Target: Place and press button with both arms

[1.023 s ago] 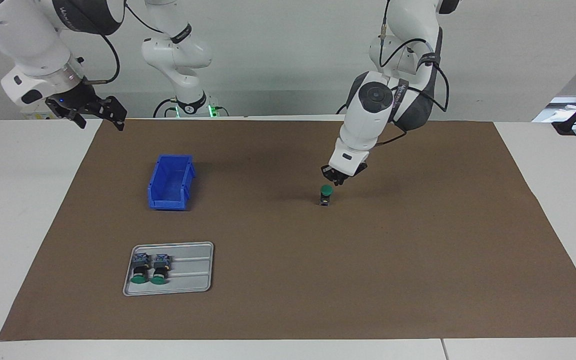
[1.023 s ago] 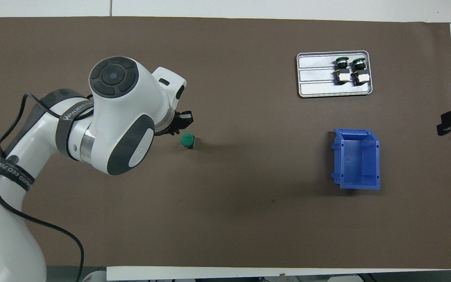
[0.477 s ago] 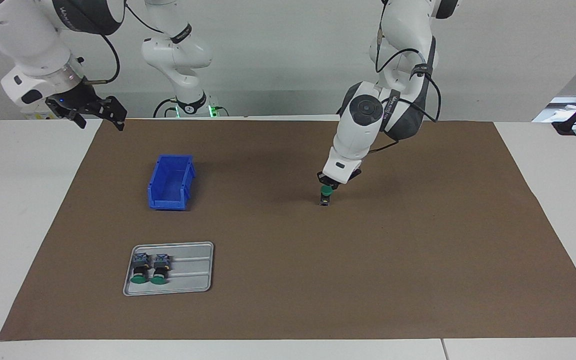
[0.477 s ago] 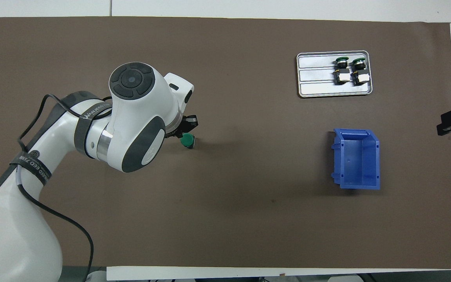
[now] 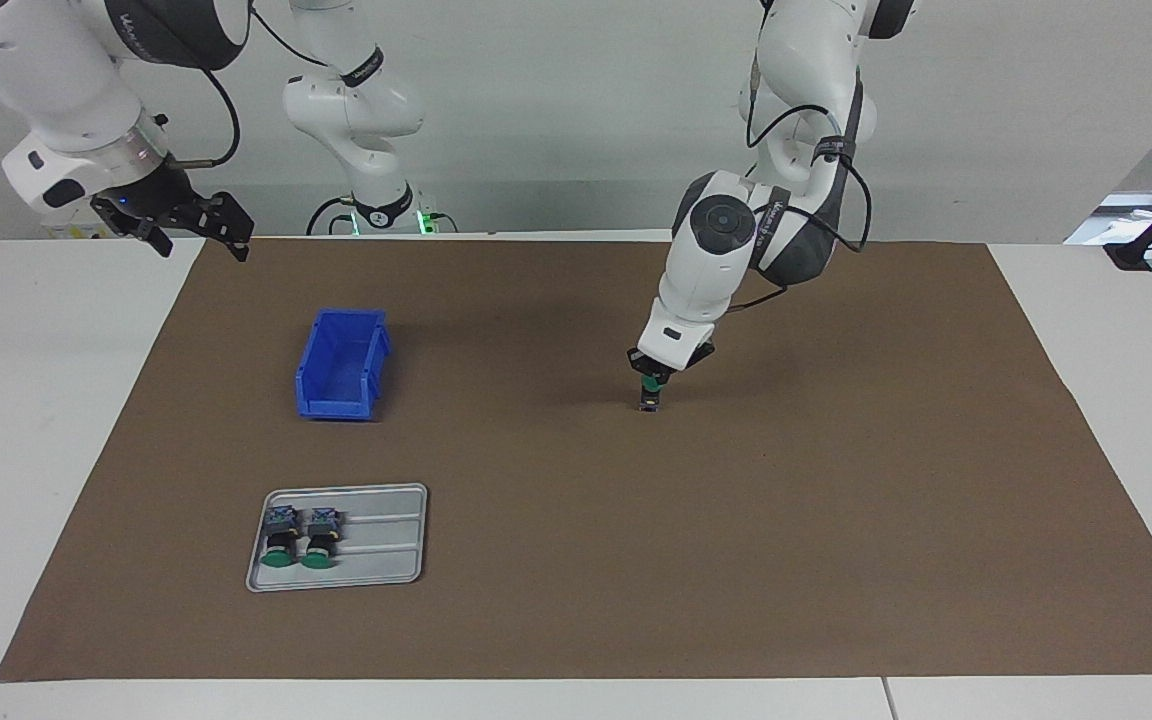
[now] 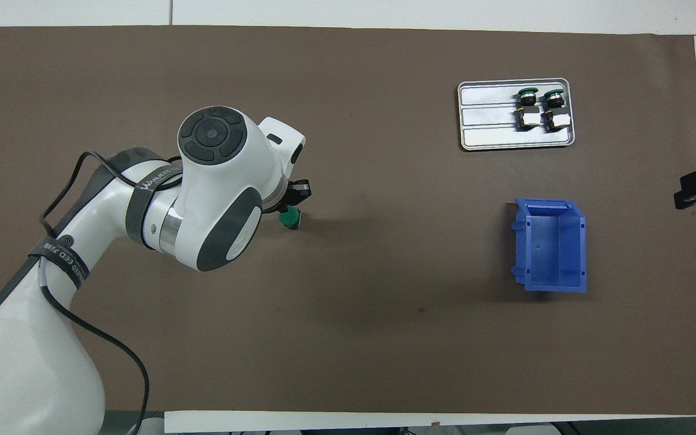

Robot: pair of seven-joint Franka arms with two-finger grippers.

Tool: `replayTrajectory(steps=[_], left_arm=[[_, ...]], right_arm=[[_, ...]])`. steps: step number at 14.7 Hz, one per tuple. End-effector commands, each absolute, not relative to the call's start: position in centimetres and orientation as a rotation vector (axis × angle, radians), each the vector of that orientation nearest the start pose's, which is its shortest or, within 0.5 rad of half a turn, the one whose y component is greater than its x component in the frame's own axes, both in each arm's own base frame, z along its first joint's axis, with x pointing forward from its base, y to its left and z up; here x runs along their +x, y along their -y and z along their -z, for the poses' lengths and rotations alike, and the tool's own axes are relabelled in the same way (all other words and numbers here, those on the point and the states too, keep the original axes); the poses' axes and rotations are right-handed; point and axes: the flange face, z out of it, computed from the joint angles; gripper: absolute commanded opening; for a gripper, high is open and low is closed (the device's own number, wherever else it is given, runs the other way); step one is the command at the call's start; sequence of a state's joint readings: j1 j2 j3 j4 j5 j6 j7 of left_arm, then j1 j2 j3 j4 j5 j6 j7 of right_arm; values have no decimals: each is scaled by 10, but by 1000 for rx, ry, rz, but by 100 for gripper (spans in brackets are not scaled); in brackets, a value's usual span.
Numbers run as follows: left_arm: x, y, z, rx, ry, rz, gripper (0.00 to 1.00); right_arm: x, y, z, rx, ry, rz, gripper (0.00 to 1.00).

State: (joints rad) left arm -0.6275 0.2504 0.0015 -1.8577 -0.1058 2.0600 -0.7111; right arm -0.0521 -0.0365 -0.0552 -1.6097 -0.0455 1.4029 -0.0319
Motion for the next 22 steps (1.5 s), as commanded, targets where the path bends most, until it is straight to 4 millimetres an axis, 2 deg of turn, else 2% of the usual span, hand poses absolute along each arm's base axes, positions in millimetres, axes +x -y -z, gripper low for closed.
replayTrajectory(steps=[1, 9, 17, 22], left_arm=[[486, 366, -378, -3171, 227, -125, 0], [477, 370, -374, -3172, 208, -134, 0], [464, 360, -355, -3174, 190, -125, 0], [462, 366, -349, -3184, 177, -105, 0]], right_arm=[[516, 63, -615, -3162, -94, -273, 99], [515, 63, -616, -3163, -91, -271, 99], [516, 62, -616, -3163, -84, -271, 99], [516, 61, -616, -3162, -81, -270, 99]])
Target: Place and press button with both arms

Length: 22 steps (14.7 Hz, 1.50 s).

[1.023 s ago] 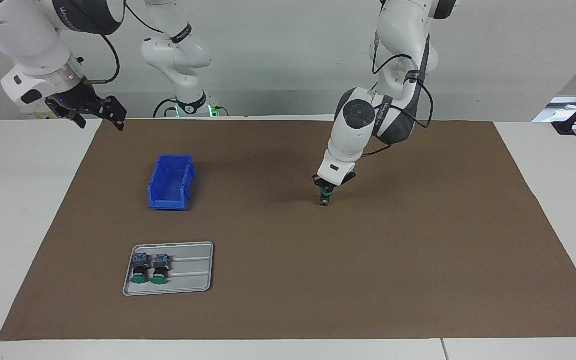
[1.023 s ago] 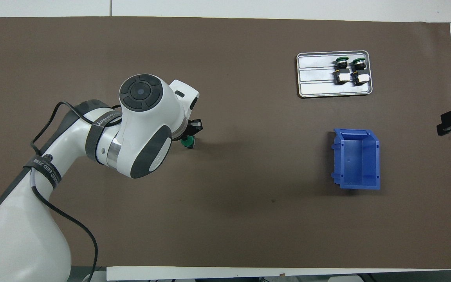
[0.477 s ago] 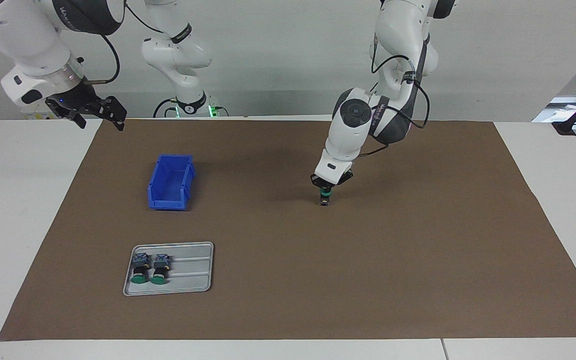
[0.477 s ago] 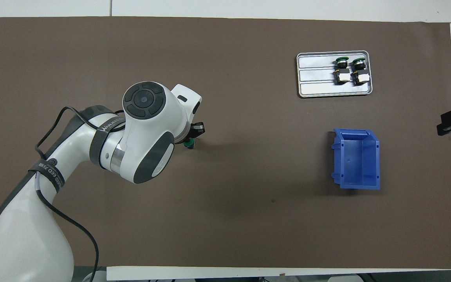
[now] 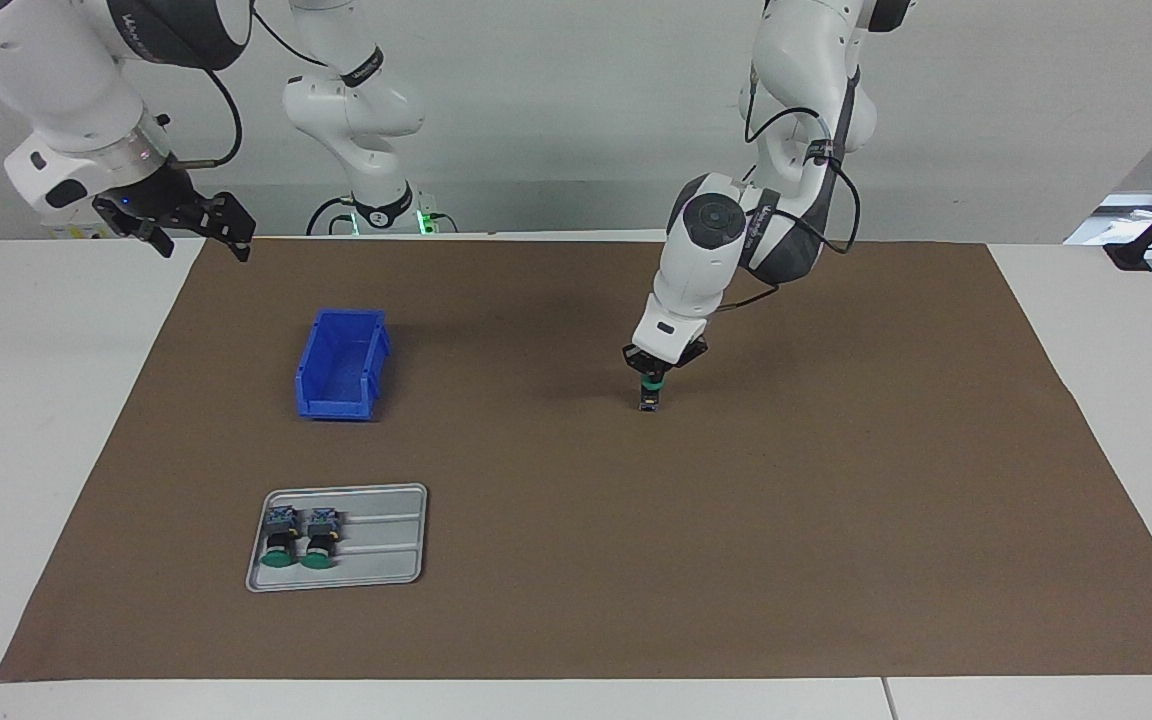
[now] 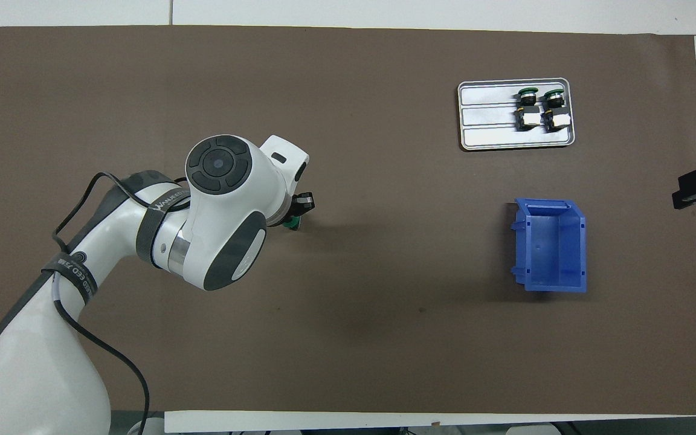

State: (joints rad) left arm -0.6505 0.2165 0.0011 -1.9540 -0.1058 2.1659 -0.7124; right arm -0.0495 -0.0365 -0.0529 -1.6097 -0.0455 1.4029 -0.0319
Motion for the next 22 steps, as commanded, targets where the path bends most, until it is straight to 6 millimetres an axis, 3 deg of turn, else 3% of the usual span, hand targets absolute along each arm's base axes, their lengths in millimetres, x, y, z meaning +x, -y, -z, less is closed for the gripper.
replayTrajectory(steps=[1, 3, 6, 7, 9, 10, 12, 13, 17, 20, 22], left_arm=[[461, 366, -348, -3178, 176, -117, 0], [470, 363, -371, -3180, 190, -120, 2], [486, 357, -406, -3189, 221, -104, 12], [491, 348, -420, -3202, 247, -79, 17], [498, 332, -436, -3194, 285, -83, 43], [507, 318, -442, -3185, 309, -84, 62], [519, 292, -452, -3182, 294, -95, 88], [523, 278, -461, -3184, 289, -91, 98], [534, 193, -494, -3185, 152, -152, 100], [535, 143, -512, -3190, 69, -183, 100], [535, 113, -523, -3187, 62, -187, 100]], right_arm=[[516, 60, -616, -3162, -79, -270, 99], [516, 60, -616, -3162, -79, -270, 99], [517, 52, -618, -3145, -52, -257, 99], [522, 41, -622, -3095, -34, -218, 99], [527, 25, -627, -3054, -19, -176, 99], [529, -1, -628, -3057, 5, -170, 99], [531, -52, -628, -3060, -103, -158, 99], [535, -92, -622, -3051, -119, -145, 99], [544, -204, -601, -3025, -302, -54, 99], [549, -266, -568, -3007, -415, -36, 99], [556, -338, -539, -3026, -435, -50, 99]])
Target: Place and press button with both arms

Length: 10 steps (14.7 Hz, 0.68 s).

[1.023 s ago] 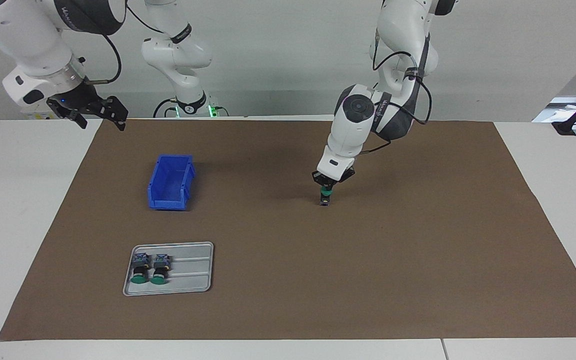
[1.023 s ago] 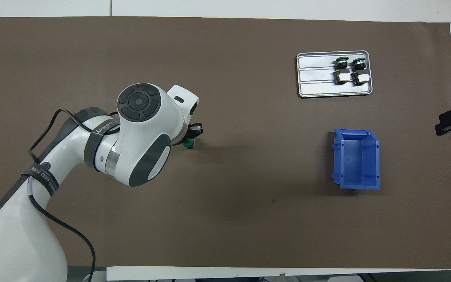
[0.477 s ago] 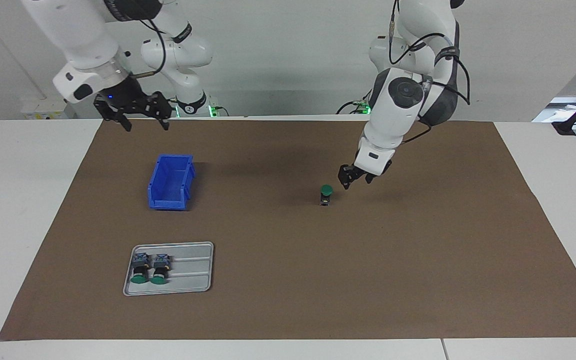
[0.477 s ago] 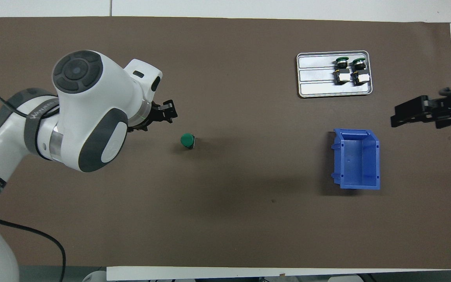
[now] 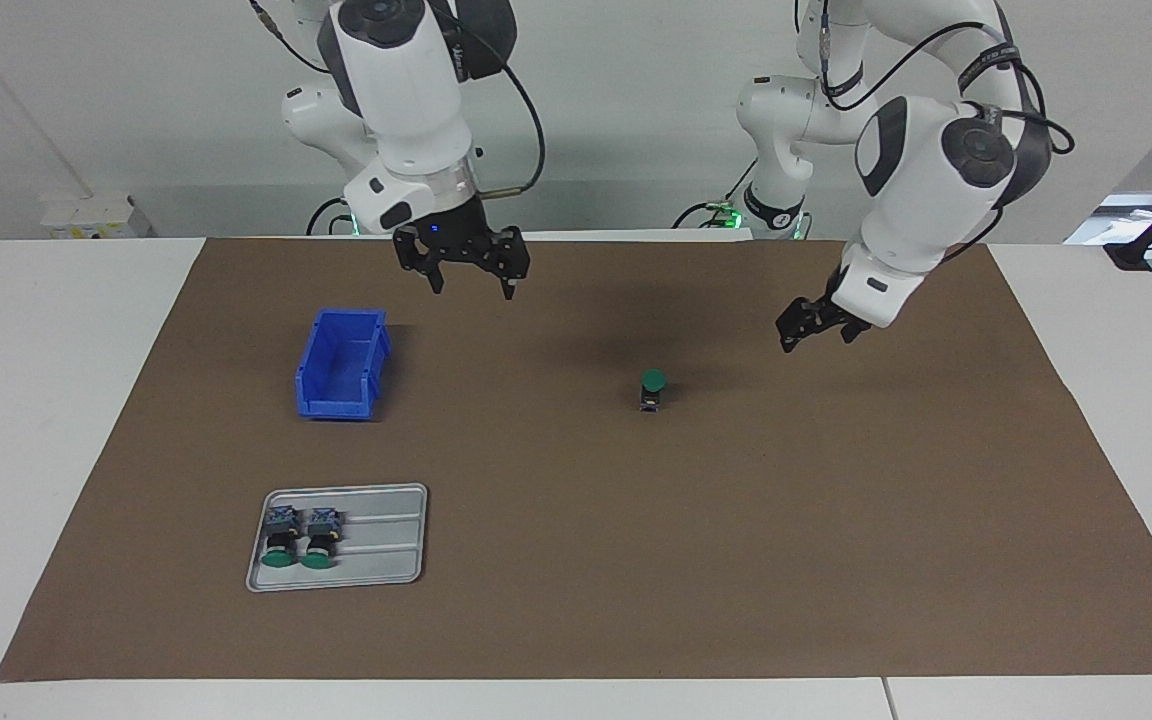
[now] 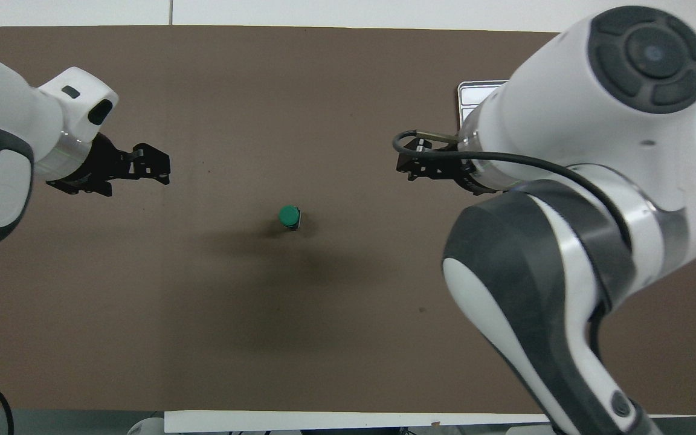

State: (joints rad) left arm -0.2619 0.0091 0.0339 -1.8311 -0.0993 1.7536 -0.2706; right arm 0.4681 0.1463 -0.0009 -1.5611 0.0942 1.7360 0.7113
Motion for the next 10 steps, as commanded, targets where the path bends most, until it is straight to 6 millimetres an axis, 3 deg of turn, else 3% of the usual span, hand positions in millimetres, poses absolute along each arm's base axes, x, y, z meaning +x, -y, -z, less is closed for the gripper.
replayTrajectory(steps=[1, 3, 5, 8, 10], left_arm=[[535, 100, -530, -3126, 20, -173, 100], [536, 81, -550, -3073, -24, -186, 100], [537, 59, -569, -3078, -25, -190, 100], [537, 37, -597, -3088, -4, -180, 100], [533, 36, -599, -3086, -32, -199, 100]], right_arm=[[566, -374, -529, -3020, -476, -50, 99], [577, -424, -505, -3008, -508, -36, 99], [562, -479, -471, -3004, -437, 14, 99], [557, -499, -435, -3031, -381, 81, 99], [548, -507, -402, -3032, -358, 79, 99]])
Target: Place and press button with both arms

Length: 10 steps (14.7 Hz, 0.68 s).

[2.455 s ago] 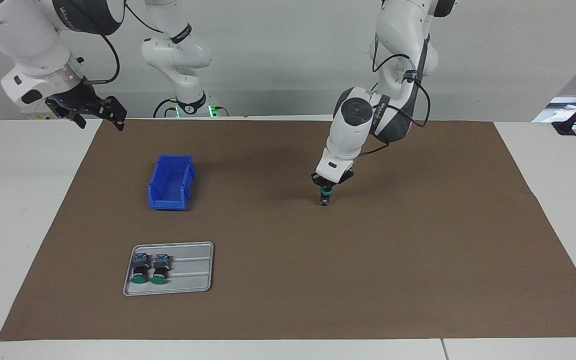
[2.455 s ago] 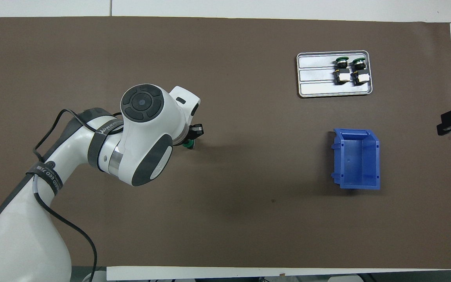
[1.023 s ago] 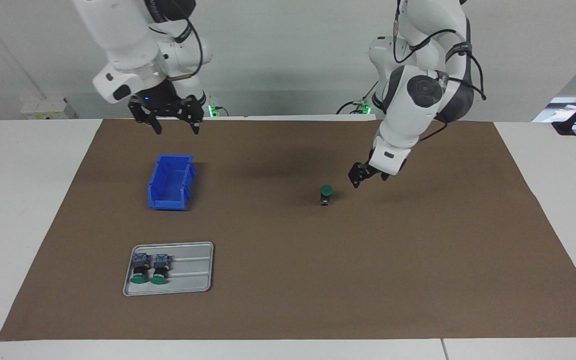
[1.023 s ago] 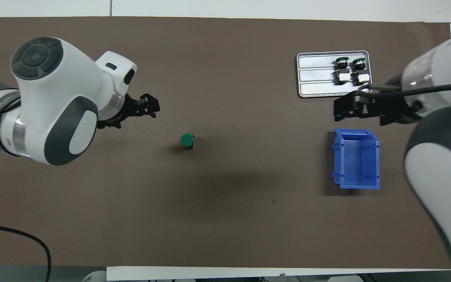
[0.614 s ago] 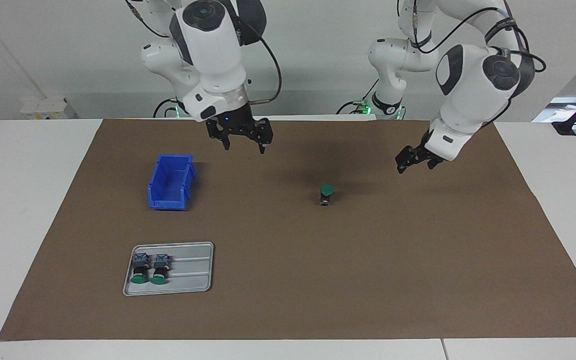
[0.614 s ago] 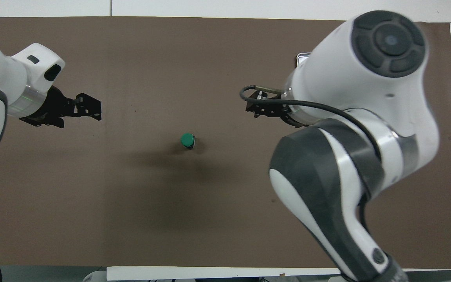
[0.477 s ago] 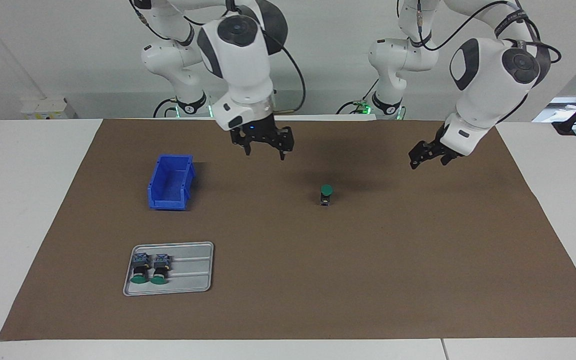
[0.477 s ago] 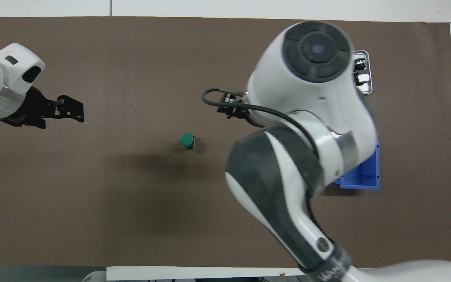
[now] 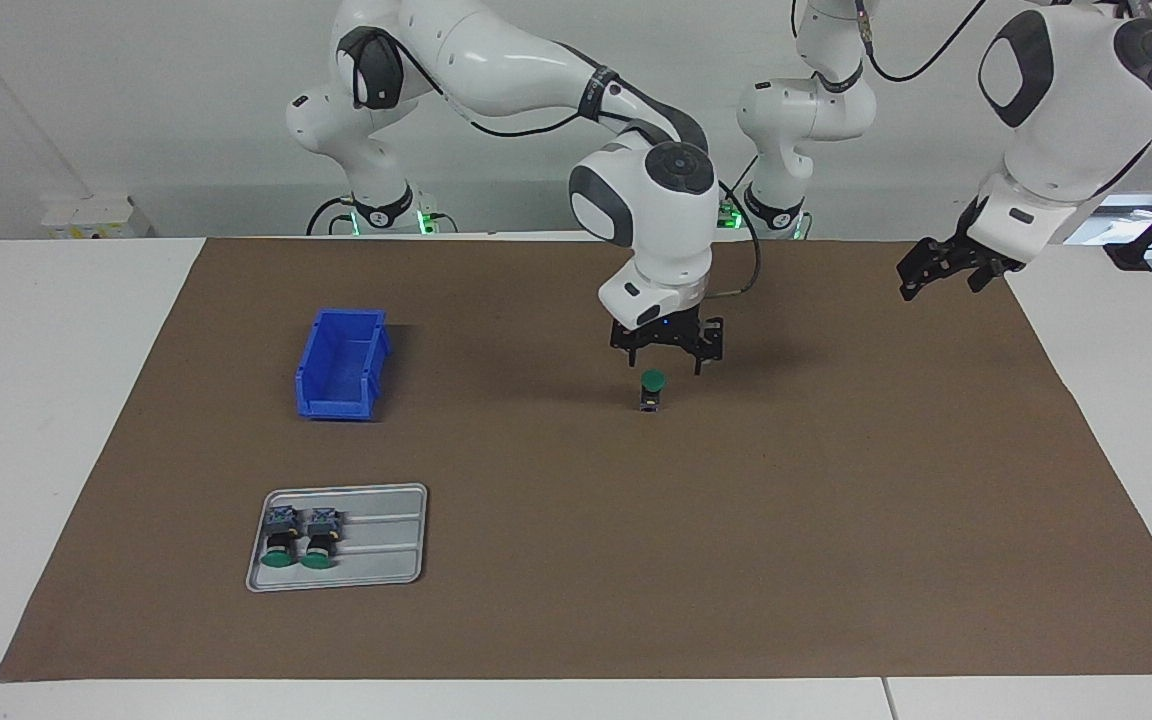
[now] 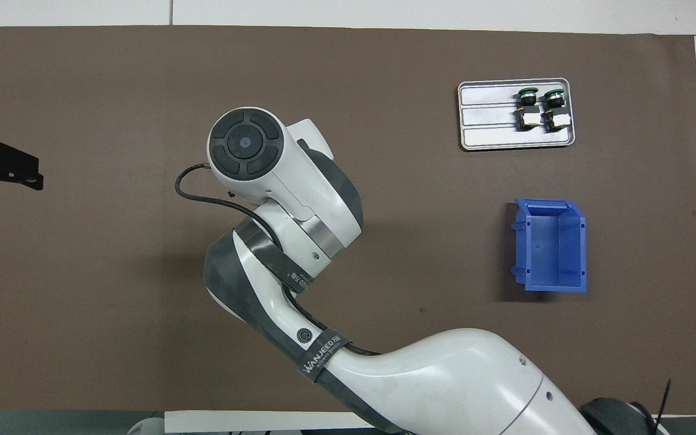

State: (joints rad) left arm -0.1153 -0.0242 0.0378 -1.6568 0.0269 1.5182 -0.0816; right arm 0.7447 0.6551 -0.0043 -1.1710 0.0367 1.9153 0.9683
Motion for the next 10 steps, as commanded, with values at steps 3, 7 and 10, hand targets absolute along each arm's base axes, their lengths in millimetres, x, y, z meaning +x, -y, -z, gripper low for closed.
replayTrajectory(steps=[3, 7, 10], left_arm=[[530, 36, -605, -3088, -48, -183, 100], [529, 52, -606, -3089, -72, -175, 100], [530, 44, -607, -3091, -56, -169, 100]], right_arm=[[537, -505, -367, -3070, -340, 29, 99], [523, -513, -347, -3079, -308, 20, 99], [512, -512, -336, -3092, -283, -9, 97]])
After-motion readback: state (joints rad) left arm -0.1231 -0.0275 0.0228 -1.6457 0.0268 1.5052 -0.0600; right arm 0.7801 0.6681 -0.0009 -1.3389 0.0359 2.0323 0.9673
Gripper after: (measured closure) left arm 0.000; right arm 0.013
